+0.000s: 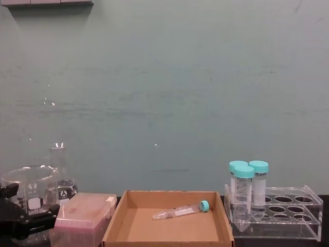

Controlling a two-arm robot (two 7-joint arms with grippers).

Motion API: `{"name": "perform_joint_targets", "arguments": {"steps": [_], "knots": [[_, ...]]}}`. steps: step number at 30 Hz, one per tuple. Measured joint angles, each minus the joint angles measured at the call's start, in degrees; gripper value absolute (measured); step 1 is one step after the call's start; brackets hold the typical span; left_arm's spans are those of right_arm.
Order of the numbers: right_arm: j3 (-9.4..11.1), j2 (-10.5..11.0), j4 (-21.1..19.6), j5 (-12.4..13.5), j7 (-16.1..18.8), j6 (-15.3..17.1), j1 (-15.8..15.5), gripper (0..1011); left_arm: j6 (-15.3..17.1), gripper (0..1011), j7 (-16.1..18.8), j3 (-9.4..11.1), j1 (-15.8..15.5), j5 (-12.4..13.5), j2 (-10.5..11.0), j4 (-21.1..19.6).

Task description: Use the right hand to move the test tube from the test tube rack into the box.

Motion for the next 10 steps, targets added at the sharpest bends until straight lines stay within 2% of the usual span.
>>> {"name": "perform_joint_targets", "arguments": {"steps": [10], "knots": [[-0.1,0.1,-0.1,0.1,0.0,-0.3,0.0,1000,0.0,1000,0.0,0.0,0.0,0.0,0.0,0.0]]}}
